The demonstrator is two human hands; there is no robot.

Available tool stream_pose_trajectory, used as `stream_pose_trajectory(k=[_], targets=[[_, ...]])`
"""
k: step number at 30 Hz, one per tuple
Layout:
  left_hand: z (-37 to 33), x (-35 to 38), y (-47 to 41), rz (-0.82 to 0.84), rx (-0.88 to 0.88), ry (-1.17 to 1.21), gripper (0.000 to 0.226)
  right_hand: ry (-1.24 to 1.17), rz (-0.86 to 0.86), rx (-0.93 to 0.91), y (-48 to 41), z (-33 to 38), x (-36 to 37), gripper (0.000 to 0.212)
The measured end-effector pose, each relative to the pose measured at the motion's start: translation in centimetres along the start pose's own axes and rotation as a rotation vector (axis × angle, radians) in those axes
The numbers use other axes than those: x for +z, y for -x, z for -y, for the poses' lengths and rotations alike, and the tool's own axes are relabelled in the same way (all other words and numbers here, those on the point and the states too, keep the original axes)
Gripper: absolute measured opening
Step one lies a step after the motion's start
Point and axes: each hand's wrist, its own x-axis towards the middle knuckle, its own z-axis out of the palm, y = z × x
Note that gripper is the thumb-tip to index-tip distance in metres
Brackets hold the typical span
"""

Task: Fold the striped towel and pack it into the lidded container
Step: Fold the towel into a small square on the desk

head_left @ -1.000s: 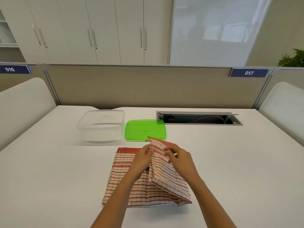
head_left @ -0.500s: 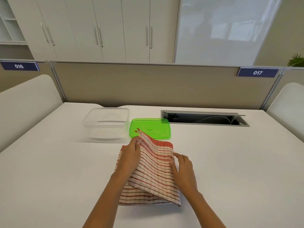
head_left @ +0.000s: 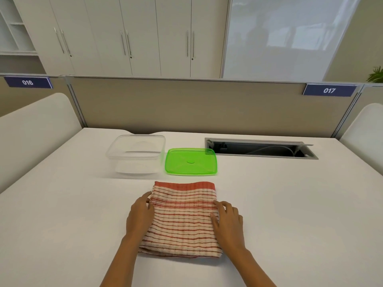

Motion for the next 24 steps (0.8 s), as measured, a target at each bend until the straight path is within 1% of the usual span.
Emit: stream_pose_trajectory(k=[4,7,8,11,16,17,19,21,24], targets=[[-1.1,0.6,-1.1,-0.007,0.012,0.028,0.039,-0.047,-0.019,-0.071,0.0,1.3,0.0,0.048],[-1.4,1.3,-1.8,-0.015,0.107,0.123,0.047,-0.046,0.037,-0.147,0.1,2.4,0.6,0.051],[-1.4,1.4,-2.0,-0.021,0.148,0.122,0.049,-0.026,0.063,-0.170,0.2,2.5,0.9,0.052],[-0.8,1.7,-2.8,-0.027,0.235,0.017,0.052,0.055,0.119,-0.203,0.4,2.2,2.0,0.053],[0.5,2.2,-2.8,-0.022,0.234,-0.283,0.051,0.079,0.142,-0.166,0.6,1.8,2.6,0.054],[0.6,2.2,-2.8,-0.035,0.231,-0.330,0.051,0.074,0.144,-0.157,0.6,1.8,2.6,0.054],[0.6,2.1,-2.6,-0.061,0.178,-0.346,0.050,0.054,0.144,-0.115,0.7,1.8,2.5,0.055],[0.4,2.1,-2.2,-0.078,0.065,-0.280,0.047,0.004,0.121,-0.041,0.8,1.9,2.1,0.056],[-0.3,2.2,-1.5,-0.080,-0.064,-0.141,0.044,-0.100,0.020,0.082,0.6,2.0,1.3,0.056]])
